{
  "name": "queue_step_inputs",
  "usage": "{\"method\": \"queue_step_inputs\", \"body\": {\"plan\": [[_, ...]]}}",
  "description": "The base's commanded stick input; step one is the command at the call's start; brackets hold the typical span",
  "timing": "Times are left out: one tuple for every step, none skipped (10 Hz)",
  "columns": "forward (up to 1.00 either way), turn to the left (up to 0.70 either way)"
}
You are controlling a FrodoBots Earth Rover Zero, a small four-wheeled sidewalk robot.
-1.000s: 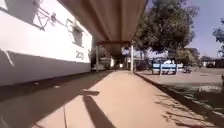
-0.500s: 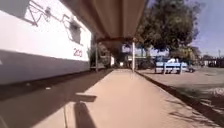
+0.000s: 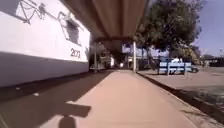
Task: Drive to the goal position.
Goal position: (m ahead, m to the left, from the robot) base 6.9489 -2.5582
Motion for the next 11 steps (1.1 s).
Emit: {"method": "queue_step_inputs", "body": {"plan": [[0.85,0.00],[0.85,0.00],[0.85,0.00],[0.85,0.00],[0.85,0.00],[0.85,0.00],[0.85,0.00],[0.85,0.00],[0.85,0.00],[0.85,0.00],[0.85,0.00]]}}
